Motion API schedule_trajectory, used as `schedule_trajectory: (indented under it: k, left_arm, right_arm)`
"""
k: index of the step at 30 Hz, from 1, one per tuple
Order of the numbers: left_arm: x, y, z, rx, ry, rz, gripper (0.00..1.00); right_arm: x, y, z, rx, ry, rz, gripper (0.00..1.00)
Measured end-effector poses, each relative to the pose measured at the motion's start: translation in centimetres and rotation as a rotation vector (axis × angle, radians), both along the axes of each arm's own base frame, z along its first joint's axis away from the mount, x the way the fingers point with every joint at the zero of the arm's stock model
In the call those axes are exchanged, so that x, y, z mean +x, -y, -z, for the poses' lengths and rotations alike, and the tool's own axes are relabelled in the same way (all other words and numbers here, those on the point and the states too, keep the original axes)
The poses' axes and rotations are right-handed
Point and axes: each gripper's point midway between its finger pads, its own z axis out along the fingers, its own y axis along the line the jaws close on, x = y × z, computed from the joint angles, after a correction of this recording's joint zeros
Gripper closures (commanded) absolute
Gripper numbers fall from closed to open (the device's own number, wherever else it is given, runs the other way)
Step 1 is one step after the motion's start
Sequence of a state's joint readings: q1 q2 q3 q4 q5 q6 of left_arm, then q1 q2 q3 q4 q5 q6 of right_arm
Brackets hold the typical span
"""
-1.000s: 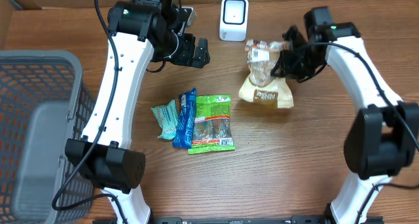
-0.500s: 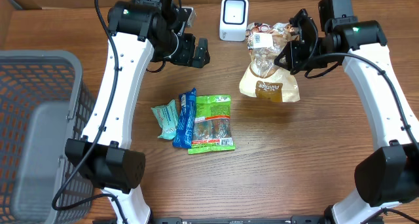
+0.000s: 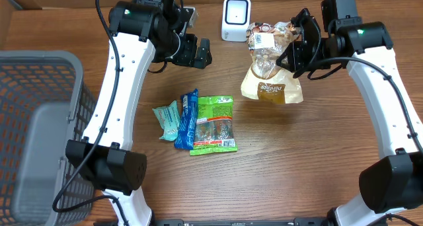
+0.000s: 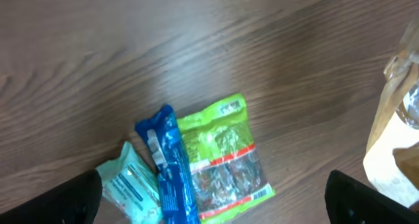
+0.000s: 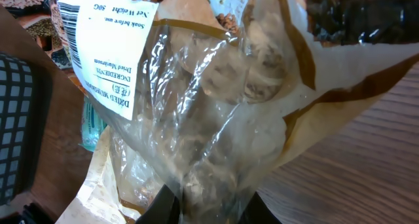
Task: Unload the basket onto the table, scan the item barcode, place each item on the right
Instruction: 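Lift the mushroom bag with the right gripper toward the scanner, then hold the mushroom bag's label in front of the white scanner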
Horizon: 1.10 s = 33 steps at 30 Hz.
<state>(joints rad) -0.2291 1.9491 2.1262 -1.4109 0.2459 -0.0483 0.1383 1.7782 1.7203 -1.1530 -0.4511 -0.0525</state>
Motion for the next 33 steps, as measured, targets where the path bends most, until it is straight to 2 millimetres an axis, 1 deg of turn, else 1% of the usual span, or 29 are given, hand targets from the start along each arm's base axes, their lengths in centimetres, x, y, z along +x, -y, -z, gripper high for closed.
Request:
schedule_trajectory:
  k: [5, 7, 9, 12, 14, 15, 16, 18, 20, 24, 28, 30, 33]
  left_arm:
    - [-0.6, 0.0, 0.1, -0.003, -0.024, 0.009, 0.0]
    - [-1.0, -0.2, -0.1, 0.001, -0.038, 0.006, 0.0]
    - [-1.4, -1.1, -0.7, 0.014, -0.05, -0.021, 0.0]
    - [-1.6, -3.6, -2.2, 0.039, -0.054, -0.118, 0.0]
    - [-1.6, -6.1, -3.2, 0.051, -0.054, -0.203, 0.0]
    - [-1.6, -6.8, -3.4, 0.053, -0.054, -0.227, 0.0]
    - [-1.6, -8.1, -3.7, 0.058, -0.055, -0.27, 0.0]
    - [-1.6, -9.9, -3.9, 0.064, -0.058, -0.329, 0.0]
    - [-1.6, -11.0, -3.9, 0.068, -0.064, -0.368, 0.0]
    - [-1.6, -11.6, -3.9, 0.071, -0.07, -0.394, 0.0]
    - [-1.2, -11.7, -4.0, 0.072, -0.052, -0.396, 0.0]
    - [-0.7, -11.8, -4.1, 0.075, -0.028, -0.399, 0.0]
    - [-0.3, -11.9, -4.3, 0.078, -0.01, -0.402, 0.0]
  right_arm:
    - [-0.2, 0.2, 0.1, -0.01, -0.009, 0.004, 0.96]
    - [-0.1, 0.3, 0.2, -0.017, -0.009, 0.007, 0.96]
    - [-0.1, 0.4, 0.3, -0.025, -0.008, 0.01, 0.96]
    - [0.0, 0.6, 0.3, -0.034, -0.004, 0.015, 0.96]
    - [0.2, 0.6, 0.2, -0.036, 0.006, 0.016, 0.96]
    - [0.4, 0.6, 0.2, -0.035, 0.013, 0.017, 0.96]
    - [0.4, 0.5, 0.1, -0.035, 0.017, 0.016, 0.96]
    - [0.5, 0.5, 0.1, -0.035, 0.021, 0.015, 0.96]
    - [0.5, 0.3, 0.2, -0.042, 0.023, 0.012, 0.96]
    - [0.5, -0.2, 0.4, -0.083, 0.031, 0.014, 0.96]
    - [1.2, -0.2, 0.6, -0.149, 0.053, 0.082, 0.96]
    - [2.2, -0.1, 0.4, -0.186, 0.091, 0.137, 0.96]
    - [4.0, -0.2, -0.5, -0.244, 0.187, 0.202, 0.96]
